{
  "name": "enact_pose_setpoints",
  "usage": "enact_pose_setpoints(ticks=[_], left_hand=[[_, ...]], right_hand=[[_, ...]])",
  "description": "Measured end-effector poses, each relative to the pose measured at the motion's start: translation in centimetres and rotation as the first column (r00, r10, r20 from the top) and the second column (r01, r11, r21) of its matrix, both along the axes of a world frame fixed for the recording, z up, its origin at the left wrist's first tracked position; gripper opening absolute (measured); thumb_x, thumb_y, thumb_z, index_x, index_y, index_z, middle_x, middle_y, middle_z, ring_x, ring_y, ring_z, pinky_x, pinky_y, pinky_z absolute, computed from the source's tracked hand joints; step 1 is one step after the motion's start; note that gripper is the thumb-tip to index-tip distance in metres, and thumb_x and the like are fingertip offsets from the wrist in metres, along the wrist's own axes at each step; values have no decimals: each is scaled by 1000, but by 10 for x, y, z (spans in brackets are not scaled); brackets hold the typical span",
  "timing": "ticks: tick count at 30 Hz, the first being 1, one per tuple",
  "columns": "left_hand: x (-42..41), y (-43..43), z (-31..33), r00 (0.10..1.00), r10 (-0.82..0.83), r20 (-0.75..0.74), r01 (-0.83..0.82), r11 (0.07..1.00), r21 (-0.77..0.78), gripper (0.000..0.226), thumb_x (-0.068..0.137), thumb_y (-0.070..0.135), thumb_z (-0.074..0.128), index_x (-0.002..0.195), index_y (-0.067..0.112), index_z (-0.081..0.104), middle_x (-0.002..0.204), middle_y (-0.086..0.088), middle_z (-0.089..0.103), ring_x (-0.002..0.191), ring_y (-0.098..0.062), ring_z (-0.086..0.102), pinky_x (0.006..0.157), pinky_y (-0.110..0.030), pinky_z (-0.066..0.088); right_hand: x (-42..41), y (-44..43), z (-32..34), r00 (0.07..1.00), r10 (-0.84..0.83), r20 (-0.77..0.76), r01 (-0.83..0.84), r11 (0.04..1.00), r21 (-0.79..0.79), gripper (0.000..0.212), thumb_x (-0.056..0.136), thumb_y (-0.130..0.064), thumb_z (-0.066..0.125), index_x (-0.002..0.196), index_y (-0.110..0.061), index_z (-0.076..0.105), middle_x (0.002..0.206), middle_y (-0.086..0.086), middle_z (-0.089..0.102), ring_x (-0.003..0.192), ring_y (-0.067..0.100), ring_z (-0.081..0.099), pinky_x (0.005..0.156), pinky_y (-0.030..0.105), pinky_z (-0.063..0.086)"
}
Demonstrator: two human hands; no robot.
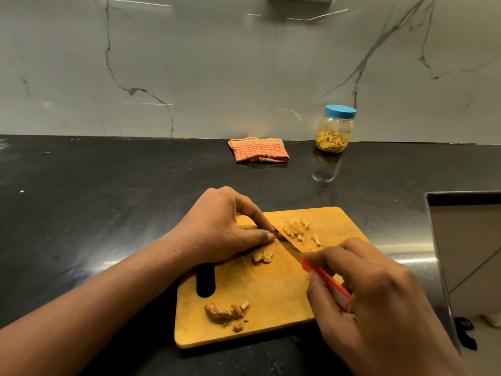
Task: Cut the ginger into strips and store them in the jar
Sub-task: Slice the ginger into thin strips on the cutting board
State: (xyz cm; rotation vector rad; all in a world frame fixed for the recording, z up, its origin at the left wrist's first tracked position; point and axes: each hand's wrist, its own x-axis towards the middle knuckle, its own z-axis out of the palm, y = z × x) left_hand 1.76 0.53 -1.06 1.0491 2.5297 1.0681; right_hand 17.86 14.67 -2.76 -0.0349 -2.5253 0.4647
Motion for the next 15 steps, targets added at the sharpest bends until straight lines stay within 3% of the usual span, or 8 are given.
enact_pose_setpoints(ticks=[5,8,12,15], left_hand=[[0,-1,0,1000,-13,-16,13,1000,-19,3,78,37,79,81,37,78,95,21,71,103,-3,60,99,-33,50],[0,0,1,1000,-3,-23,2,1000,-23,3,78,37,79,79,39,77,95,22,70,104,-3,60,93,-25,49],[0,0,1,1000,3,-27,-4,999,-36,3,79,35,79,79,38,77,95,23,67,105,-3,58,81,-14,42],[0,0,0,999,4,-33,-5,999,-40,2,79,35,79,80,36,78,97,22,69,105,-3,59,89,-19,43]], right_hand=[[1,-2,1,1000,-3,18,3,1000,8,20,72,-27,64,89,-22,73,76,-9,59,58,8,57,51,12,46],[0,-2,1,1000,-6,26,6,1000,-2,19,72,-28,64,87,-23,73,76,-10,58,57,6,56,55,13,46],[-3,-5,2,998,-1,59,1,1000,8,19,74,-27,61,88,-21,72,76,-9,57,58,7,56,50,16,47],[-6,-10,4,996,1,84,-4,999,42,14,74,-24,63,85,-20,70,75,-6,54,54,9,53,46,14,45]])
